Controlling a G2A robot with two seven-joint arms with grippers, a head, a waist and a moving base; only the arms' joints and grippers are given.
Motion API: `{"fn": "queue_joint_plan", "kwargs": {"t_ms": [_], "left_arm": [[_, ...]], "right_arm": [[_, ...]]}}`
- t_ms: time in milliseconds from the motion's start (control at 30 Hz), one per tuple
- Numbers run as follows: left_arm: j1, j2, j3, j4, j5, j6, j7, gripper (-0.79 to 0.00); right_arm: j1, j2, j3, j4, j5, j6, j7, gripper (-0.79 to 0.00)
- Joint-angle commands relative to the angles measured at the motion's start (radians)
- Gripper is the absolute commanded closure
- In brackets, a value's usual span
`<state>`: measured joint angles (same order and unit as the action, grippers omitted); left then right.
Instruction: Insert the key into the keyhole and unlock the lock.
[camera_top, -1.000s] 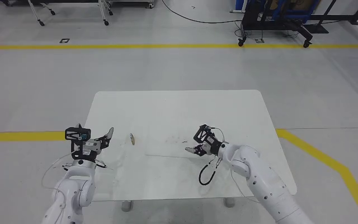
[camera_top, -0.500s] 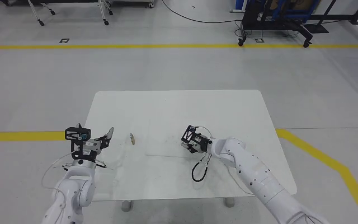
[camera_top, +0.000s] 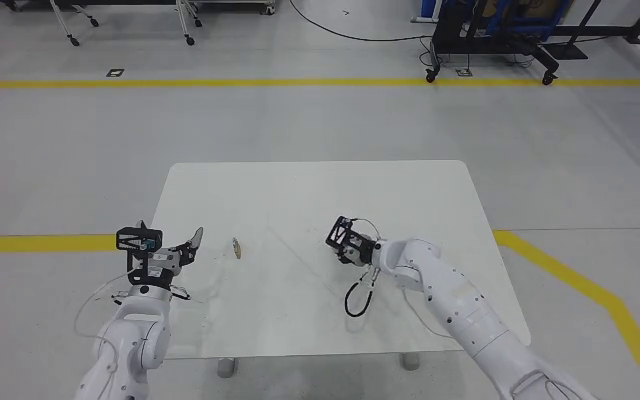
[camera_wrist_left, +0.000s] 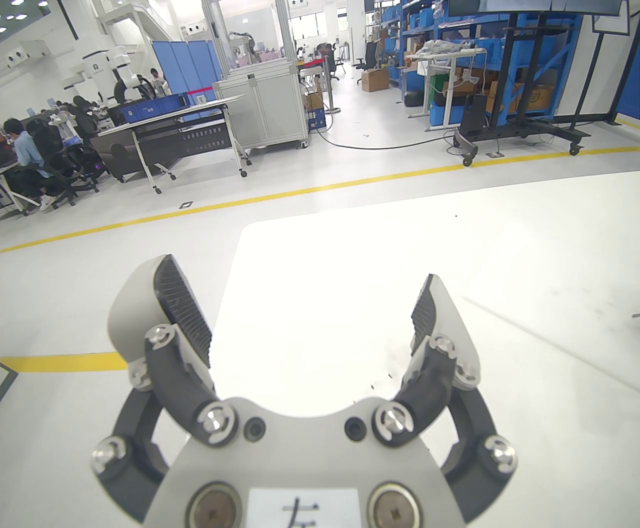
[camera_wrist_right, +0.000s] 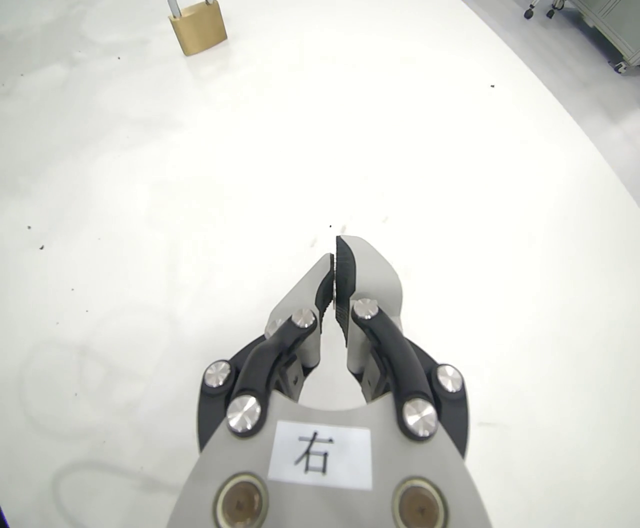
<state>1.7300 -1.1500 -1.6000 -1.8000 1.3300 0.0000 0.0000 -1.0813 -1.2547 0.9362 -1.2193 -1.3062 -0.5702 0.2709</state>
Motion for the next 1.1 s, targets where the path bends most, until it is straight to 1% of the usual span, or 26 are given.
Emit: {"fn": "queue_joint_plan", "kwargs": {"t_ms": [0, 167, 267, 400, 500, 700, 800, 833, 867, 900, 967, 1033, 1067], "left_arm": [[0.000, 0.000, 0.000, 0.000, 0.000, 0.000, 0.000, -0.785], [0.000, 0.000, 0.000, 0.000, 0.000, 0.000, 0.000, -0.785], [0.000, 0.000, 0.000, 0.000, 0.000, 0.000, 0.000, -0.785], [0.000, 0.000, 0.000, 0.000, 0.000, 0.000, 0.000, -0.785], [0.000, 0.000, 0.000, 0.000, 0.000, 0.000, 0.000, -0.785], [-0.002, 0.000, -0.001, -0.002, -0.005, -0.001, 0.002, -0.785], [-0.011, -0.004, -0.018, -0.001, -0.112, -0.030, 0.010, -0.785], [-0.015, -0.005, -0.026, 0.003, -0.157, -0.046, 0.010, -0.785], [-0.017, -0.007, -0.027, 0.005, -0.201, -0.058, 0.004, -0.785], [-0.021, -0.010, -0.030, 0.005, -0.327, -0.095, -0.023, -0.785], [-0.028, -0.014, -0.039, 0.005, -0.520, -0.149, -0.089, -0.785], [-0.037, -0.018, -0.046, 0.012, -0.811, -0.213, -0.226, -0.785], [-0.045, -0.020, -0.046, 0.022, -0.999, -0.233, -0.321, -0.785]], "right_arm": [[-0.014, 0.010, 0.024, -0.029, 0.003, -0.026, 0.011, 0.000], [-0.061, 0.032, 0.089, -0.112, 0.027, -0.067, 0.009, 0.000], [-0.105, 0.044, 0.140, -0.159, 0.089, -0.096, -0.024, 0.000], [-0.158, 0.054, 0.197, -0.165, 0.247, -0.148, -0.067, 0.000], [-0.180, 0.057, 0.224, -0.137, 0.408, -0.190, -0.048, 0.000], [-0.180, 0.057, 0.224, -0.137, 0.408, -0.190, -0.048, 0.000], [-0.183, 0.056, 0.223, -0.137, 0.414, -0.191, -0.053, 0.000], [-0.198, 0.054, 0.216, -0.119, 0.472, -0.218, -0.075, 0.000], [-0.196, 0.054, 0.216, -0.100, 0.485, -0.221, -0.068, 0.000], [-0.184, 0.052, 0.210, -0.071, 0.505, -0.220, -0.062, 0.000], [-0.170, 0.046, 0.193, -0.034, 0.569, -0.269, -0.082, 0.000], [-0.145, 0.037, 0.167, 0.014, 0.627, -0.318, -0.104, 0.000], [-0.132, 0.031, 0.151, 0.040, 0.668, -0.351, -0.118, 0.000]]}}
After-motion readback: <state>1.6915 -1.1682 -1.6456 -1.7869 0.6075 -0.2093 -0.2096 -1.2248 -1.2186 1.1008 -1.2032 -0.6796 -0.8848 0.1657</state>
